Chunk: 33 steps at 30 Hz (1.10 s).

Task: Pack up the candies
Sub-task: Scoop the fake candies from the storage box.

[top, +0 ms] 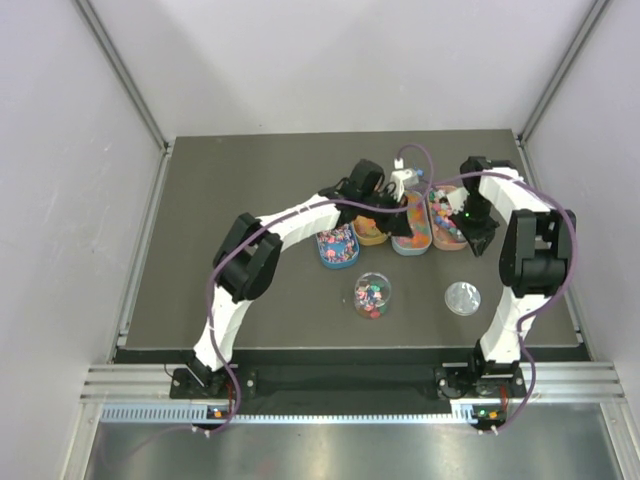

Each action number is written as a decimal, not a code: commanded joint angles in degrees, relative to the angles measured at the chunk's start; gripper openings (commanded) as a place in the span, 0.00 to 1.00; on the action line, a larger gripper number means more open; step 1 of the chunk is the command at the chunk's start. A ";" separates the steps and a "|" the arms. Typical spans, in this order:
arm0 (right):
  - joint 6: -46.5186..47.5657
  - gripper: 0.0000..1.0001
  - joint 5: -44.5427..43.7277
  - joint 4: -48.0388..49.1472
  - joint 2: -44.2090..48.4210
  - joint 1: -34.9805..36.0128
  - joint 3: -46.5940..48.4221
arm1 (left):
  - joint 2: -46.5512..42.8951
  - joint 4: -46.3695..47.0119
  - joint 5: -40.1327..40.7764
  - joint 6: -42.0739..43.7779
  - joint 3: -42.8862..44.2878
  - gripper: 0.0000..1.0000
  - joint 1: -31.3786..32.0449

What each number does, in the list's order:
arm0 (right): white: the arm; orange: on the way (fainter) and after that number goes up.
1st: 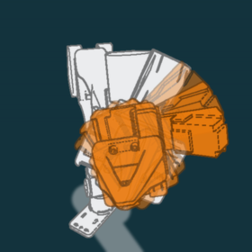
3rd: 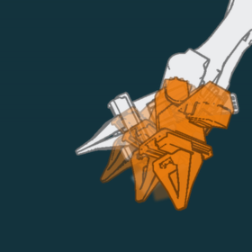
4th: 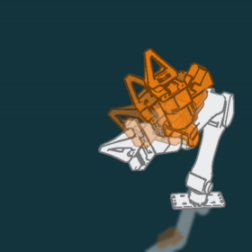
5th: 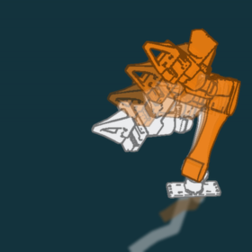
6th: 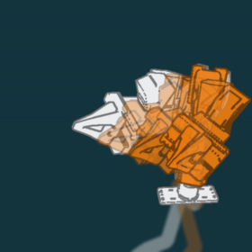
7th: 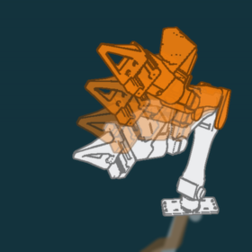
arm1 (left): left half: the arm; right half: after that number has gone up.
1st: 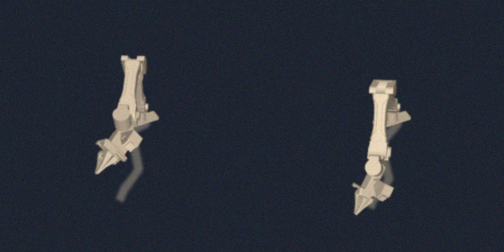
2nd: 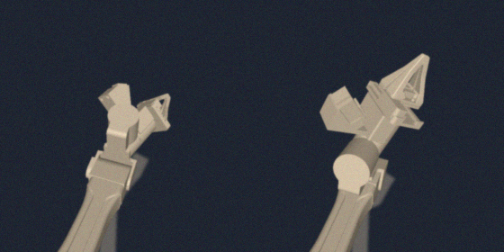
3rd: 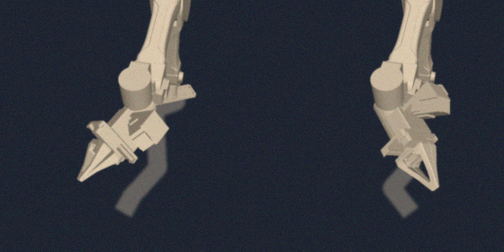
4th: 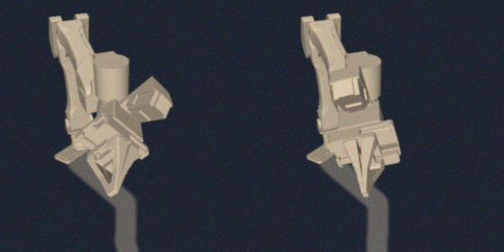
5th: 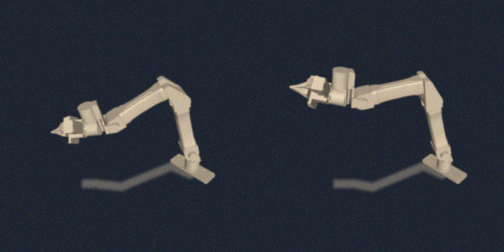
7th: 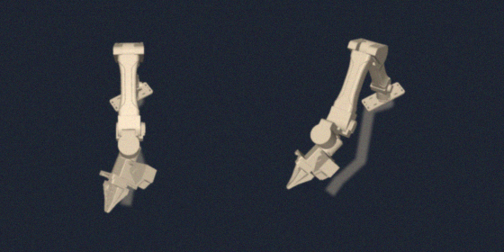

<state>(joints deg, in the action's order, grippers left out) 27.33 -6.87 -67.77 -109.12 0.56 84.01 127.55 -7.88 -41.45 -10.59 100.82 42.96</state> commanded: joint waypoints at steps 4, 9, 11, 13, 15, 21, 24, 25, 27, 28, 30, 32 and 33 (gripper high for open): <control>-2.90 0.00 1.16 3.78 -0.38 1.81 -1.57 | -12.31 1.99 -1.36 -0.05 0.01 0.01 -5.07; -3.25 0.00 0.64 4.66 -2.50 2.34 0.01 | -11.45 5.76 -0.47 -1.19 -0.45 0.03 -7.19; -3.16 0.00 -0.07 5.01 -2.76 2.26 -0.07 | -6.72 6.73 0.40 -0.84 3.14 0.12 -7.80; -2.81 0.00 -0.59 5.01 -2.50 2.43 -0.77 | 0.11 7.44 0.50 -1.89 9.35 0.14 -8.33; -2.72 0.00 -0.68 5.01 -2.24 2.43 -1.56 | 5.75 7.44 -0.12 -4.07 15.70 0.17 -8.51; -2.81 0.00 -0.86 5.19 -1.36 2.69 -2.62 | 23.17 12.09 4.09 -6.55 37.32 0.21 -8.51; -2.72 0.00 -1.04 4.93 -0.57 2.96 -3.14 | 27.75 14.20 4.97 -7.77 41.21 0.20 -8.51; -2.64 0.00 -1.12 4.84 -0.13 3.05 -3.32 | 28.71 16.38 5.59 -8.30 41.13 0.22 -8.42; -2.72 0.00 -1.21 4.84 0.57 3.13 -3.93 | 29.60 17.11 6.55 -8.66 42.17 0.23 -8.33; -2.72 0.00 -1.21 4.84 1.10 3.31 -4.20 | 30.39 17.54 7.26 -8.75 42.44 0.24 -7.90; -2.72 0.00 -1.04 5.10 2.24 3.75 -5.25 | 31.00 18.95 7.61 -9.36 42.53 0.25 -7.45; -2.72 0.00 -1.04 5.19 2.77 4.19 -6.13 | 31.71 20.35 8.05 -9.45 43.15 0.26 -6.84; -2.72 0.00 -0.86 5.28 3.38 4.54 -6.92 | 32.15 20.97 8.49 -9.54 43.58 0.26 -6.40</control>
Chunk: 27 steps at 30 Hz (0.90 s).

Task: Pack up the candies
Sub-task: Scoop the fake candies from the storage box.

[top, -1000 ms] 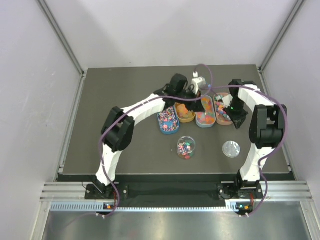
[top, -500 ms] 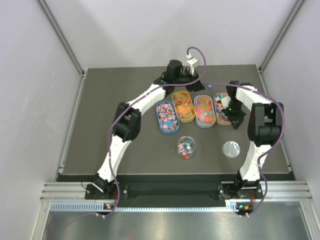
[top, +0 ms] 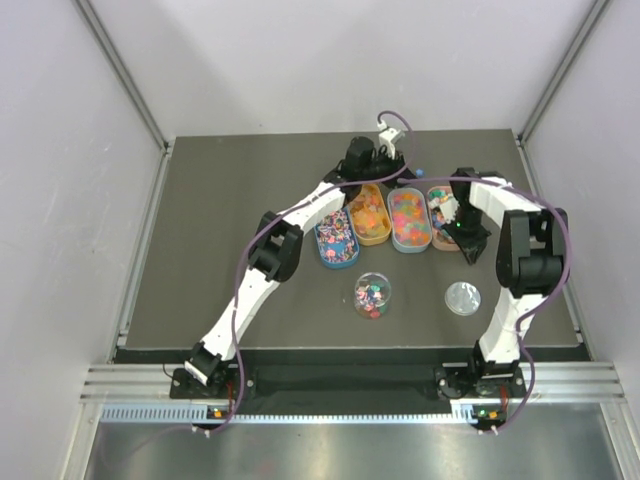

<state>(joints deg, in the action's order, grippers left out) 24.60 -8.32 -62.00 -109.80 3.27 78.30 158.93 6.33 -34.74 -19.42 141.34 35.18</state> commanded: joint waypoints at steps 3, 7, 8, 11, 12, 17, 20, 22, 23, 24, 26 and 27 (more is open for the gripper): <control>0.10 0.00 0.50 -0.32 4.42 2.36 -2.19 | 1.99 8.35 3.89 -0.44 4.73 0.28 2.26; 0.27 0.00 0.06 -0.14 4.59 2.62 -1.66 | 3.84 9.49 5.03 -0.70 5.97 0.28 3.40; 0.19 0.00 -0.03 -0.23 4.68 2.62 -1.31 | 4.28 9.75 5.38 -1.06 6.14 0.28 3.67; 0.27 0.00 -0.21 -0.23 4.24 2.71 -1.14 | 5.77 10.37 6.26 -0.45 6.76 0.28 4.90; 0.36 0.00 -0.21 -0.23 4.15 2.62 -1.13 | 6.38 10.81 6.96 -0.27 7.19 0.28 5.25; 0.36 0.00 -0.56 -0.14 4.33 2.80 -1.75 | 8.41 11.86 8.55 0.08 8.51 0.26 6.22; 0.19 0.00 -0.56 -0.05 4.50 3.15 -2.10 | 9.11 11.61 8.29 -0.09 8.52 0.26 6.83; -0.08 0.00 -0.39 -0.05 4.86 3.41 -1.93 | 9.12 11.08 7.50 -0.09 8.34 0.24 7.18; -0.17 0.00 -0.38 -0.05 4.94 3.41 -1.66 | 8.94 10.55 6.36 0.26 8.08 0.20 7.36; -0.34 0.00 -0.21 -0.14 5.21 3.41 -1.49 | 8.24 10.37 5.74 0.43 7.64 0.17 7.62; -0.43 0.00 -0.21 -0.14 5.47 3.41 -1.14 | 6.92 10.63 4.43 0.52 4.67 0.06 7.89; -0.52 0.00 -0.30 -0.14 5.56 3.41 -1.05 | 5.00 10.90 3.90 0.61 3.26 0.03 8.24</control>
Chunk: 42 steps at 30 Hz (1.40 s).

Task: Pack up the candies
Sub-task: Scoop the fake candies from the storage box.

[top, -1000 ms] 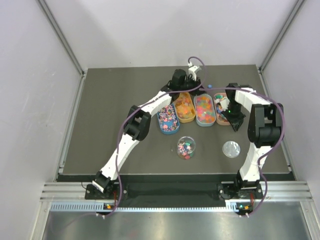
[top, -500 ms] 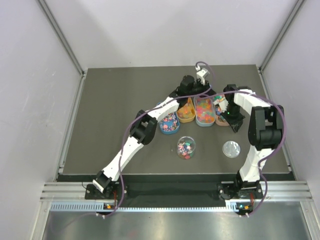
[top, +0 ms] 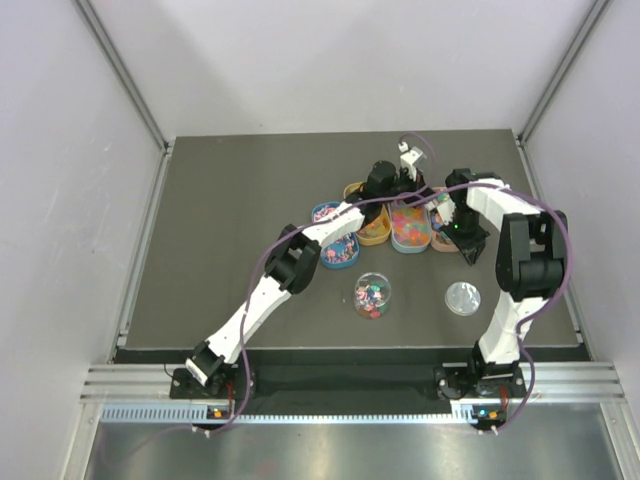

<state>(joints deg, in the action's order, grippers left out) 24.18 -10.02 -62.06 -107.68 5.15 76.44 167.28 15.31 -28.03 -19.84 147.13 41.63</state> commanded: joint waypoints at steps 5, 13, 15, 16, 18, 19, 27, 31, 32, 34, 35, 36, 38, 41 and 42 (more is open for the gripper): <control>-1.15 0.00 2.20 -0.16 2.83 1.18 1.69 | -8.28 0.78 -5.28 3.39 -10.36 0.00 2.14; -3.00 0.00 1.06 -1.13 1.68 0.83 6.17 | -12.59 -1.51 -5.72 4.89 -14.94 0.00 2.14; -3.79 0.00 1.76 -1.22 1.51 0.66 6.96 | -12.68 -2.39 -5.98 4.98 -14.77 0.00 2.14; -4.06 0.00 2.28 -1.13 1.16 0.83 7.49 | -12.68 -3.09 -6.16 4.81 -14.85 0.00 2.23; -4.32 0.00 2.64 -1.13 -0.42 0.66 8.28 | -12.68 -3.62 -6.60 4.54 -14.94 0.00 2.40; -4.41 0.00 2.64 -1.04 -1.04 0.74 8.72 | -12.77 -3.71 -7.03 4.54 -15.29 0.00 2.49; -5.46 0.00 3.43 -0.87 -5.88 1.53 12.77 | -12.77 -3.18 -7.12 3.93 -17.66 0.00 3.11; -6.78 0.00 5.97 -0.34 -6.92 2.06 10.31 | -12.77 -2.92 -7.39 4.10 -18.28 0.00 3.46; -7.13 0.00 6.94 -0.25 -7.11 1.97 10.04 | -12.77 -2.92 -7.48 4.10 -18.37 0.00 3.55; -8.01 0.00 8.34 -0.60 -7.89 1.97 9.25 | -13.03 -2.92 -7.65 4.36 -18.72 0.00 3.46; -8.27 0.00 9.83 -0.69 -8.07 1.88 9.07 | -13.12 -2.83 -7.65 4.19 -18.81 0.00 3.46; -8.62 0.00 11.50 -0.87 -8.07 1.88 8.64 | -13.21 -2.66 -7.65 4.28 -19.24 0.00 3.46; -9.15 0.00 13.96 -1.39 -8.25 1.88 7.85 | -13.73 -2.22 -7.39 4.36 -19.86 0.00 3.64; -10.64 0.00 17.12 -2.10 -7.72 1.80 7.23 | -14.44 -1.95 -7.39 4.19 -20.74 0.00 3.73; -12.39 0.00 17.92 -2.18 -7.29 1.71 7.14 | -14.61 -1.95 -7.48 4.19 -21.00 0.00 3.73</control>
<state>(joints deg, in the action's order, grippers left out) 17.08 -2.15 -69.67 -112.99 5.82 84.23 155.89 16.03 -30.35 -17.91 128.29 42.04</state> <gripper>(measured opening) 0.111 0.010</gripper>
